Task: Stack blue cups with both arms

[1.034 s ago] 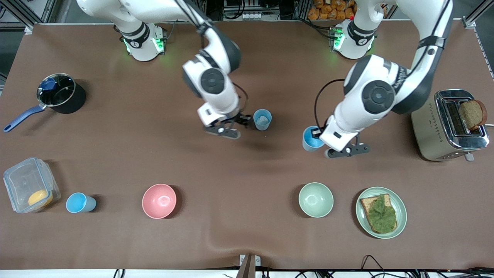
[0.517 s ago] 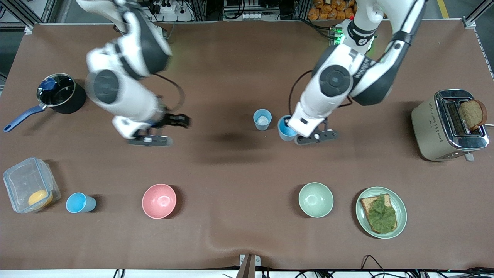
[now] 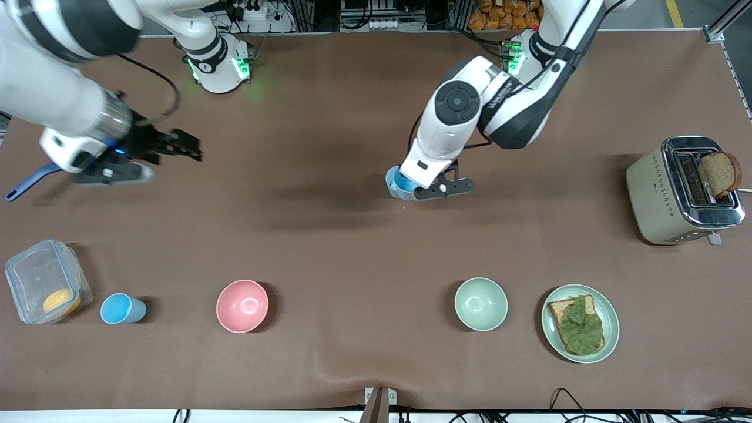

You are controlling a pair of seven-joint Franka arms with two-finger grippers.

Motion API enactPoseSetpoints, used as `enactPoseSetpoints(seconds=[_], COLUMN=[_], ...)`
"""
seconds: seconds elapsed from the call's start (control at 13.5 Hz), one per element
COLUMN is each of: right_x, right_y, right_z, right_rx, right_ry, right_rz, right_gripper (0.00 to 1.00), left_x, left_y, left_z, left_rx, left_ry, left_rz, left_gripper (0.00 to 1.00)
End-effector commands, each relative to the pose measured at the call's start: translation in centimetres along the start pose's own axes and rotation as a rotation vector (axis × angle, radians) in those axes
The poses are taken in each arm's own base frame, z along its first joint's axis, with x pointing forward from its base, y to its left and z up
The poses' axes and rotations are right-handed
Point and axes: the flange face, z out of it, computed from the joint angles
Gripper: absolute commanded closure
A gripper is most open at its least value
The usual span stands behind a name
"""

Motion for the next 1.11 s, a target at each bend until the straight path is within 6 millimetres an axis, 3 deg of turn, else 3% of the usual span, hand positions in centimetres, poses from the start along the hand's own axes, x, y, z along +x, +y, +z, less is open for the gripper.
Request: enactPoseSetpoints(seconds=[0.0,0.15,0.22,0.37,0.74,0.89,0.96,1.03], right_x=[-2.2,-1.9,-1.3,0.7,4.1,4.5,4.3,4.2], right_y=[2.4,3.0,3.1,3.5,6.9,7.5,7.6,7.4], right_z=[0.0,-1.1,-3.0,-4.7,-6.5,-5.8,-6.3,-6.5], right_rx=[-0.012,-0.056,-0.088,-0.092,-0.068,-0.055,-0.047,-0.056], right_ry=[0.026,0.055,0.088,0.118,0.141,0.098,0.105,0.101], right_rz=[0.019,0.018,0.012,0.018,0.079,0.086,0.086,0.08], right_gripper=[0.0,0.0,0.0,0.0,0.0,0.0,0.0,0.0], left_x=[-2.0,-3.2,-3.5,-3.7,-4.4,-5.1,-4.8,-4.4], left_y=[0.4,0.7,0.6,0.3,0.9,1.3,1.1,0.9], left_z=[1.8,2.9,3.4,4.3,6.0,7.1,7.8,7.9], left_rx=[-0.007,0.009,0.02,0.035,0.027,0.035,0.052,0.054], left_ry=[-0.005,-0.015,-0.019,-0.027,-0.029,-0.009,-0.002,-0.002], left_rz=[0.0,0.019,0.025,0.03,0.043,0.07,0.081,0.081], left_gripper=[1.0,1.0,1.0,1.0,1.0,1.0,0.9,0.45])
